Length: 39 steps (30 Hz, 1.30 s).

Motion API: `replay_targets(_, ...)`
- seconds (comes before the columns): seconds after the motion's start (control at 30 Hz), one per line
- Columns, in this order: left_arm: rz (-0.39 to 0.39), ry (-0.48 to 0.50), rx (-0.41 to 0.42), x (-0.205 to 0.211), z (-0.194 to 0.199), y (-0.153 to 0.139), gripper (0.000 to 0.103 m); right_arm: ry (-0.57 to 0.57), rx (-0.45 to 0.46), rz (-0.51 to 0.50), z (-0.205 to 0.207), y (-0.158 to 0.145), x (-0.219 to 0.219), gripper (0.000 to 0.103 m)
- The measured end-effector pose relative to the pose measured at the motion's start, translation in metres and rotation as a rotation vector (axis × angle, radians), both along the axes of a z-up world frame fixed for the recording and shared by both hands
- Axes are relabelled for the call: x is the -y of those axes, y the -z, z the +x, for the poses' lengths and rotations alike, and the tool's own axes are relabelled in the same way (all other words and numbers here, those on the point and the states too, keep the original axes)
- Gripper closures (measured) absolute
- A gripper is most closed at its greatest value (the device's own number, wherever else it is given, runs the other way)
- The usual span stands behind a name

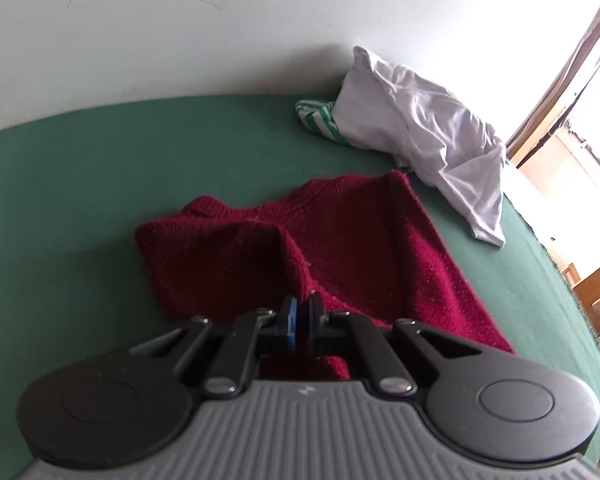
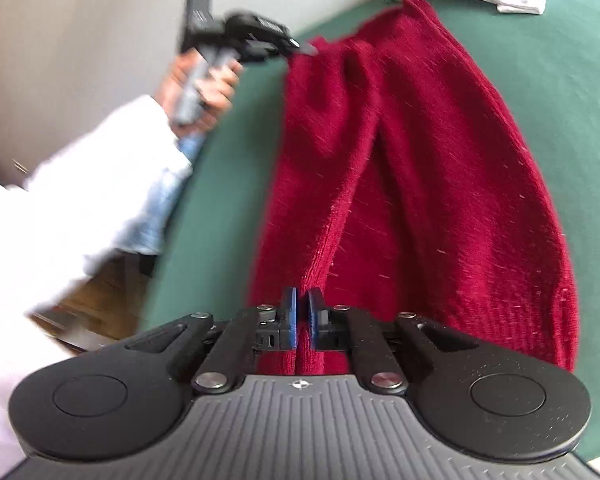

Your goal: Fold clothes

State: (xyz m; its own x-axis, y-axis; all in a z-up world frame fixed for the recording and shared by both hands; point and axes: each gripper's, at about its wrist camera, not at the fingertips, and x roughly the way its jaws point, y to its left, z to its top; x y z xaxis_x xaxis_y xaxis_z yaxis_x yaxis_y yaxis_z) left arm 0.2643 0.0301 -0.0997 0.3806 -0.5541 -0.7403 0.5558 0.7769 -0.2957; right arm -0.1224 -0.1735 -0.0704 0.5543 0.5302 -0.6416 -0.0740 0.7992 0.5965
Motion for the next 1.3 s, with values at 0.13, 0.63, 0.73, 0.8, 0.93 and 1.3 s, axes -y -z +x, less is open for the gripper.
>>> replay_targets(0.13, 0.072, 0.013, 0.008, 0.006, -0.001, 0.015, 0.101, -0.026, -0.096, -0.142, -0.003, 0.015, -0.005, 0.099)
replay_targets(0.63, 0.035, 0.009, 0.020, -0.001, 0.000, 0.016, 0.103, -0.135, -0.163, -0.105, 0.004, 0.030, -0.036, 0.098)
replay_targets(0.73, 0.003, 0.026, 0.032, -0.006, -0.002, 0.011, 0.103, -0.211, -0.115, -0.067, -0.003, 0.009, -0.030, 0.098)
replay_targets(0.8, 0.050, 0.039, 0.041, -0.002, -0.002, 0.018, 0.103, -0.270, -0.117, -0.091, -0.005, 0.001, -0.028, 0.098)
replay_targets(0.93, 0.062, 0.052, 0.063, -0.004, -0.003, 0.019, 0.102, -0.394, -0.265, -0.308, 0.007, 0.026, -0.038, 0.099)
replay_targets(1.3, 0.068, 0.065, 0.076, -0.001, -0.004, 0.021, 0.102, 0.180, 0.126, -0.139, 0.196, -0.006, 0.002, 0.053)
